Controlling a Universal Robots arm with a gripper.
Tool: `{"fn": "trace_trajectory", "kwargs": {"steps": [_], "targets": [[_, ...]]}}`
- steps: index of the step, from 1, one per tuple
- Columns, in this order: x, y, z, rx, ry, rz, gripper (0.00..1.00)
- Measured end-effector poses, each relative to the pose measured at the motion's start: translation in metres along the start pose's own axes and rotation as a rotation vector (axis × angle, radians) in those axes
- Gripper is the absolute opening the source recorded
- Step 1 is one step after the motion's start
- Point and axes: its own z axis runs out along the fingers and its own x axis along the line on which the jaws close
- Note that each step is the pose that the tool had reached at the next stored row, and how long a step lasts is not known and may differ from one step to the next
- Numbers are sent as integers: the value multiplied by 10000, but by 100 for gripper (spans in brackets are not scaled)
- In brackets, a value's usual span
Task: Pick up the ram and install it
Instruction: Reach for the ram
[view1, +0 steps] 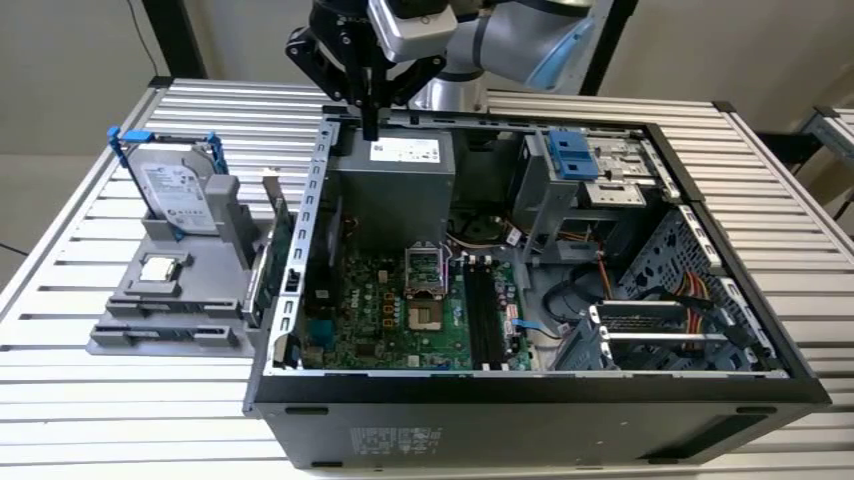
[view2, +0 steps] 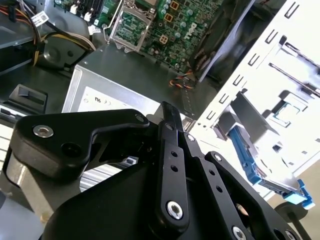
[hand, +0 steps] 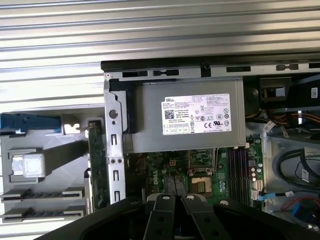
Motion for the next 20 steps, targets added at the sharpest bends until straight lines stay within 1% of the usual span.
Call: {"fn": "trace_trajectory", "kwargs": {"steps": [8,13,20], "targets": [[15,-1,0,0,0,0,0],[54,-5,-1,0,0,0,0],[91,-8,-1,0,2,1,0]]}}
